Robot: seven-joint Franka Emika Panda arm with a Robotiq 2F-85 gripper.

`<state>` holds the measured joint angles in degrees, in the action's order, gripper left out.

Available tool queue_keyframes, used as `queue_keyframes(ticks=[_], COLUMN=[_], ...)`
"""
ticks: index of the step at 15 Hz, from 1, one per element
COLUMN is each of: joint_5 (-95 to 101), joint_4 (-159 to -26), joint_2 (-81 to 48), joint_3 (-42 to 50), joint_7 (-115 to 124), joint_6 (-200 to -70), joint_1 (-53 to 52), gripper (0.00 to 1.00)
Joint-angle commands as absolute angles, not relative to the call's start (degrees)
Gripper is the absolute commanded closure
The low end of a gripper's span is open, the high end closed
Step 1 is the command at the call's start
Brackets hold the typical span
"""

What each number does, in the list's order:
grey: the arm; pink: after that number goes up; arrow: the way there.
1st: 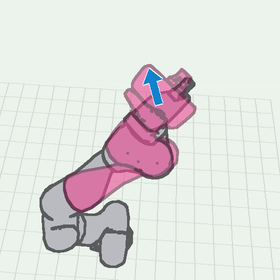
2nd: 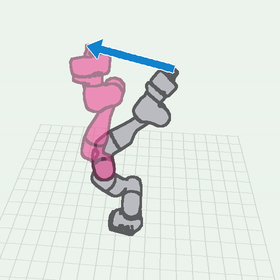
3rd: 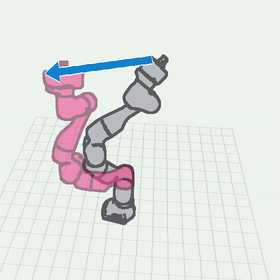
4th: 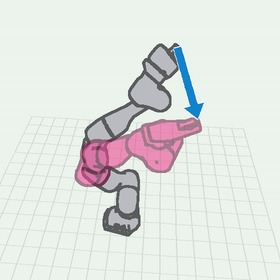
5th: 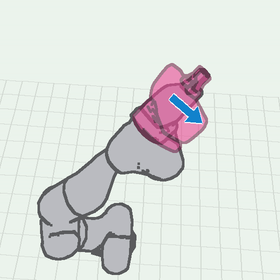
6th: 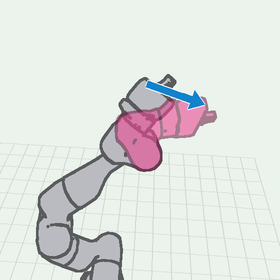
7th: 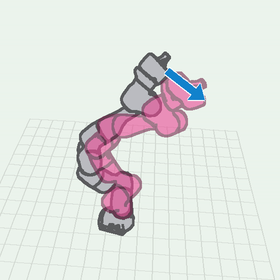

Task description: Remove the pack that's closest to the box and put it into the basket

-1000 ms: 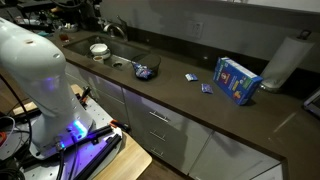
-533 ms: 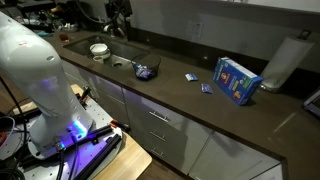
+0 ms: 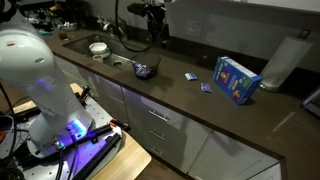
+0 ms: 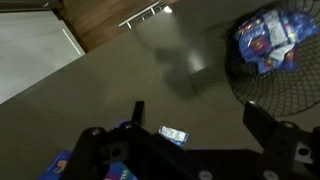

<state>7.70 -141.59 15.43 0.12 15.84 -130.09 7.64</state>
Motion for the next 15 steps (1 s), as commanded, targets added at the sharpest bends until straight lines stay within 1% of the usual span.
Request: queue_keyframes(ticks=[1, 4, 5, 6, 8, 11, 13, 15], joint_5=[10.10, 13.95, 15.16, 12.38, 13.31, 22.50, 28.81, 36.40], joint_4=[-138.40, -135.93, -134.43, -137.87, -135.74, -138.16, -137.68, -135.33], joint_2=[6.48, -0.28, -2.01, 2.25, -1.01, -2.24, -4.74, -8.12], joint_3=[2.07, 3.67, 4.23, 4.97, 5.89, 7.05, 8.68, 10.05], joint_7=[22.72, 29.09, 31.68, 26.60, 28.93, 32.88, 36.85, 43.75], joint_6=[-142.30, -150.36, -149.49, -148.54, -148.90, -159.23, -165.68, -169.28], joint_1=[10.60, 11.83, 11.59, 10.26, 9.83, 9.14, 8.97, 9.73], gripper=[0.00, 0.00, 0.00, 0.00, 0.00, 0.00, 0.00, 0.00])
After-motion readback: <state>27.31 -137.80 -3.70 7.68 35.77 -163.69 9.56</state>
